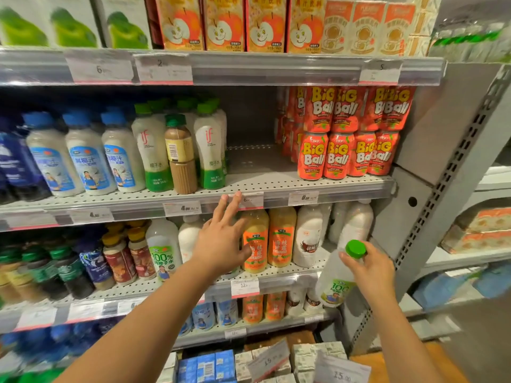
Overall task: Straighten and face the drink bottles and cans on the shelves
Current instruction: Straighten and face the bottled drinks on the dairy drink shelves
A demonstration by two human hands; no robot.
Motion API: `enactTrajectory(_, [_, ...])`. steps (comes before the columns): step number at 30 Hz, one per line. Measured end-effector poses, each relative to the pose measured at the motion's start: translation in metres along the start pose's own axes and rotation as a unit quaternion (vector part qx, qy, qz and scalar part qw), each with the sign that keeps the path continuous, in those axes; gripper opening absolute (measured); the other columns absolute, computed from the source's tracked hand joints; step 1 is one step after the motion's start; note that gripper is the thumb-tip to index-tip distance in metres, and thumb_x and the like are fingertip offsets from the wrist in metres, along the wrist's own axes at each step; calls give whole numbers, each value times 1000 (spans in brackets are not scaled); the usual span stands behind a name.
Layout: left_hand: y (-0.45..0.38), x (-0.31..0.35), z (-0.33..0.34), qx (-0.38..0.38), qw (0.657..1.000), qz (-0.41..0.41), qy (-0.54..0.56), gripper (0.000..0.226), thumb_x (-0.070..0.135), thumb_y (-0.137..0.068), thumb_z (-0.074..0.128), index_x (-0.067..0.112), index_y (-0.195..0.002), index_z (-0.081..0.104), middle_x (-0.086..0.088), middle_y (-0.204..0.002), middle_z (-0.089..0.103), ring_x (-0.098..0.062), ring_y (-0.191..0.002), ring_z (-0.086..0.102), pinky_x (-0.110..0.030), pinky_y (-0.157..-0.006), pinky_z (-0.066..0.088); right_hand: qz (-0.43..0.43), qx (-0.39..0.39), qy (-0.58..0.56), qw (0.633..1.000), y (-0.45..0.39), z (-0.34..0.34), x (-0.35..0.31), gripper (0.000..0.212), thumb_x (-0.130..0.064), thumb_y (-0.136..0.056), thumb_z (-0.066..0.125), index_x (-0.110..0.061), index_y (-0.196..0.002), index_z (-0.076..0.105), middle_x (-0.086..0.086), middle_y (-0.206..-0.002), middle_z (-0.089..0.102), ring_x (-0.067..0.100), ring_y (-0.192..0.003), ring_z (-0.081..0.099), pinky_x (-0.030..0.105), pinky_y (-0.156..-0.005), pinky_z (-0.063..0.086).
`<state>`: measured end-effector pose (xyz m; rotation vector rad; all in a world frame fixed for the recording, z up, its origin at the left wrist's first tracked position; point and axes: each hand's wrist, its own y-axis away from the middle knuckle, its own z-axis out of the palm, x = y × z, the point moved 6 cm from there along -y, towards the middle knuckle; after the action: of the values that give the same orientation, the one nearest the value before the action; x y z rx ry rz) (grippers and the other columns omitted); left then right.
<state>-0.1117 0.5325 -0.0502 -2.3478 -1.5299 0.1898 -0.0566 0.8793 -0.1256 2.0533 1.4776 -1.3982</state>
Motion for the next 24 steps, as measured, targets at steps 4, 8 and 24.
enactTrajectory(4, [13, -10, -11, -15, 989, 21, 145, 46, 39, -92, 62, 32, -137, 57, 10, -169, 10, -17, -155, 10, -42, -115, 35, -23, -45, -8, 999, 16, -4, -14, 22, -46, -81, 81, -34, -94, 68, -12, -88, 73, 19, -87, 68, 40, -76, 52])
enactTrajectory(8, [36, -50, -10, 12, 982, -35, 187, 31, 34, -93, 60, 29, -122, 68, 5, -147, 53, -17, -131, 50, -37, -104, 43, -37, -92, -56, 994, 30, 1, -36, 20, -40, -80, 83, -34, -94, 69, -13, -89, 75, 11, -92, 70, 44, -84, 55])
enactTrajectory(24, [26, -141, 33, 29, 901, -343, 264, 50, 36, -86, 73, 12, -126, 55, -7, -116, 66, -26, -100, 62, -38, -83, 54, -64, -158, -113, 979, 50, 44, -98, 18, -22, -82, 84, -30, -94, 73, -23, -88, 72, -7, -87, 63, 27, -73, 47])
